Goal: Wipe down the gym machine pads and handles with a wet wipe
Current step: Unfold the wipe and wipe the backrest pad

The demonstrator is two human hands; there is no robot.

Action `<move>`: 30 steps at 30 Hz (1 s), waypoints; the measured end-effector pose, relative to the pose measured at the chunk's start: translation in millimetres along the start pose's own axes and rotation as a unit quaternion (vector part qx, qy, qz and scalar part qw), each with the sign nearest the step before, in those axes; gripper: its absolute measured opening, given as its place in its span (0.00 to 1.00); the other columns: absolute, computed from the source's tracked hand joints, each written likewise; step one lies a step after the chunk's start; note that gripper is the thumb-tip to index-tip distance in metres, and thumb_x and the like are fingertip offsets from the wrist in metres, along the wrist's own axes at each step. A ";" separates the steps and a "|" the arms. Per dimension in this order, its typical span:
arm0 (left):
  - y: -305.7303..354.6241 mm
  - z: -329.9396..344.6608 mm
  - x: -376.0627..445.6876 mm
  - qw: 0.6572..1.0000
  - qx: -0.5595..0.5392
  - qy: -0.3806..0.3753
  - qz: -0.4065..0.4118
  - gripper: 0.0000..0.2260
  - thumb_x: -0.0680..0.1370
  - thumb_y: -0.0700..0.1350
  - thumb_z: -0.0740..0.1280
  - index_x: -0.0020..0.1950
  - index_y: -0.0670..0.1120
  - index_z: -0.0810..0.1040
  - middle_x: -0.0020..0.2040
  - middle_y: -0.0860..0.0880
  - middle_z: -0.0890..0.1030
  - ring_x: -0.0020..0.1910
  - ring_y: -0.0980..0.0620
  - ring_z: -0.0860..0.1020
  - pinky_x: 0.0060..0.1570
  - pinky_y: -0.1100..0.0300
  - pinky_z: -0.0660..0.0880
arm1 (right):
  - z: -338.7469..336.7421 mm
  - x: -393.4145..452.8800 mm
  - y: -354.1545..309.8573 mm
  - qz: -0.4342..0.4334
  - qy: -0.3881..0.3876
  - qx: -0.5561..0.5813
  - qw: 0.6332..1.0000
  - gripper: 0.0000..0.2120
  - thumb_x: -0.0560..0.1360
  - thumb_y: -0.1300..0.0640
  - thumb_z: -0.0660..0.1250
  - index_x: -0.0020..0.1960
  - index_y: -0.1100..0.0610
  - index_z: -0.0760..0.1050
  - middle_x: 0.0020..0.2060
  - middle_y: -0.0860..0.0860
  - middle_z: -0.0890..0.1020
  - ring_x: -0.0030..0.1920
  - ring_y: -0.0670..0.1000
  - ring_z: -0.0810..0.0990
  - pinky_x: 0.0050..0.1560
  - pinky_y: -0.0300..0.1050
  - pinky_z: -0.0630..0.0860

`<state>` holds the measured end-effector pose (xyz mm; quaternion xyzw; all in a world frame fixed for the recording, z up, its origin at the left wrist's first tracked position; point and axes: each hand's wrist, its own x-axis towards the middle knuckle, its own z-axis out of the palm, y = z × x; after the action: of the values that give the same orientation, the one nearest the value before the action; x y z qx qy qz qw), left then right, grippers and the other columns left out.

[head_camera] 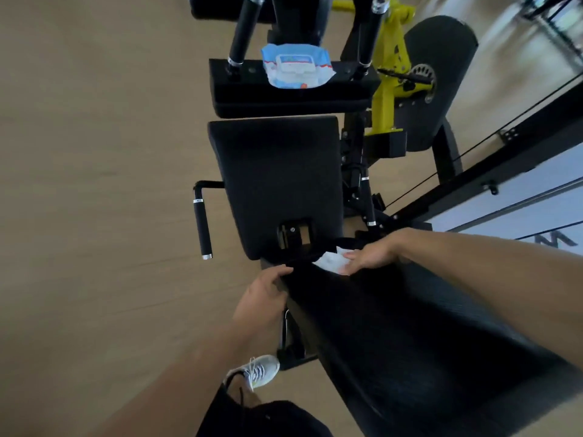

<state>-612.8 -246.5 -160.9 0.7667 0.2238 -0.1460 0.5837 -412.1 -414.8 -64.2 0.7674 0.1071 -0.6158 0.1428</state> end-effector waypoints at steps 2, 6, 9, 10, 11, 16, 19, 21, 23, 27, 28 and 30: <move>6.4 5.3 13.5 1.000 0.006 -0.017 -0.001 0.25 0.76 0.33 0.63 0.67 0.55 0.78 0.67 0.55 0.77 0.69 0.56 0.73 0.71 0.60 0.67 | 6.8 -13.8 -9.5 -0.052 -0.029 -0.045 0.997 0.45 0.76 0.26 0.58 0.83 0.43 0.42 0.83 0.48 0.42 0.83 0.56 0.41 0.80 0.62 0.42; 24.4 6.1 41.3 0.995 0.050 -0.082 -0.013 0.25 0.75 0.32 0.61 0.65 0.55 0.78 0.62 0.56 0.78 0.67 0.56 0.74 0.67 0.57 0.71 | 39.6 -57.8 -31.5 -0.184 -0.029 -0.081 0.979 0.40 0.82 0.34 0.56 0.84 0.51 0.42 0.83 0.49 0.48 0.82 0.53 0.48 0.79 0.53 0.46; 36.6 5.7 65.6 0.990 0.082 -0.116 -0.004 0.18 0.79 0.35 0.64 0.65 0.53 0.79 0.61 0.56 0.80 0.64 0.56 0.77 0.65 0.59 0.73 | 39.0 -69.4 -12.5 -0.184 -0.052 -0.025 0.981 0.44 0.76 0.23 0.49 0.83 0.49 0.52 0.82 0.51 0.56 0.82 0.54 0.54 0.80 0.56 0.49; 40.5 6.4 73.5 0.987 0.091 -0.129 0.002 0.17 0.79 0.36 0.65 0.65 0.52 0.79 0.60 0.56 0.81 0.63 0.56 0.77 0.64 0.60 0.73 | 33.2 -70.6 -0.5 -0.158 -0.054 0.009 0.986 0.49 0.71 0.18 0.47 0.82 0.47 0.56 0.81 0.50 0.59 0.81 0.55 0.56 0.80 0.58 0.50; 45.3 7.7 81.4 0.985 0.099 -0.144 0.008 0.17 0.80 0.37 0.66 0.65 0.53 0.79 0.60 0.56 0.81 0.62 0.57 0.77 0.64 0.61 0.73 | 25.6 -69.8 12.2 -0.116 -0.039 0.035 0.992 0.49 0.70 0.18 0.45 0.82 0.46 0.58 0.81 0.50 0.61 0.81 0.54 0.58 0.80 0.58 0.52; 68.8 22.6 119.6 0.960 0.135 -0.243 0.040 0.18 0.81 0.41 0.65 0.69 0.55 0.77 0.65 0.59 0.78 0.65 0.58 0.75 0.65 0.60 0.73 | 0.0 -27.5 55.1 0.055 0.127 0.021 0.990 0.32 0.84 0.37 0.53 0.80 0.57 0.58 0.73 0.56 0.72 0.71 0.59 0.72 0.62 0.48 0.67; 80.5 29.6 140.0 0.936 0.160 -0.306 0.064 0.19 0.81 0.42 0.65 0.70 0.55 0.76 0.67 0.58 0.77 0.66 0.58 0.74 0.62 0.63 0.71 | 10.9 21.7 50.7 0.089 0.117 -0.028 0.989 0.35 0.82 0.36 0.51 0.82 0.55 0.55 0.78 0.57 0.63 0.77 0.62 0.62 0.75 0.58 0.62; 83.7 29.0 155.2 0.927 0.171 -0.327 0.063 0.18 0.81 0.43 0.64 0.70 0.55 0.75 0.68 0.56 0.77 0.65 0.57 0.74 0.60 0.63 0.70 | 24.3 44.0 21.9 0.072 0.123 -0.043 0.989 0.37 0.82 0.35 0.49 0.83 0.57 0.50 0.81 0.58 0.55 0.80 0.63 0.53 0.79 0.61 0.53; 81.9 21.4 170.0 0.923 0.187 -0.332 0.050 0.18 0.81 0.44 0.63 0.71 0.56 0.73 0.69 0.55 0.75 0.62 0.55 0.77 0.59 0.59 0.75 | 34.8 51.4 -26.3 -0.015 0.090 -0.061 0.994 0.35 0.84 0.38 0.50 0.84 0.55 0.48 0.83 0.58 0.50 0.82 0.61 0.47 0.80 0.61 0.46; 70.7 -1.1 203.9 0.908 0.222 -0.352 0.040 0.18 0.82 0.43 0.62 0.71 0.57 0.73 0.67 0.55 0.77 0.48 0.55 0.80 0.53 0.54 0.79 | 31.3 66.5 -54.2 -0.019 0.064 -0.083 0.994 0.29 0.86 0.48 0.52 0.84 0.54 0.50 0.83 0.56 0.47 0.82 0.59 0.43 0.81 0.58 0.44; 68.0 -6.0 209.7 0.904 0.227 -0.360 0.033 0.18 0.82 0.43 0.63 0.70 0.57 0.73 0.65 0.56 0.77 0.50 0.56 0.79 0.54 0.54 0.79 | 25.8 74.2 -35.5 0.049 0.094 -0.057 0.993 0.29 0.86 0.49 0.50 0.84 0.56 0.47 0.83 0.57 0.46 0.82 0.59 0.43 0.81 0.58 0.44; 64.0 -13.3 217.7 0.899 0.228 -0.372 0.015 0.17 0.82 0.44 0.63 0.69 0.59 0.73 0.58 0.60 0.79 0.51 0.54 0.80 0.54 0.50 0.80 | 10.8 80.9 8.9 0.171 0.131 -0.021 0.976 0.31 0.85 0.50 0.46 0.83 0.60 0.42 0.83 0.57 0.45 0.82 0.58 0.41 0.81 0.58 0.44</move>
<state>-393.8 -210.0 -209.7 0.7719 -0.0606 -0.4593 0.4353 -401.2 -427.9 -144.5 0.8451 0.0051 -0.4742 0.2466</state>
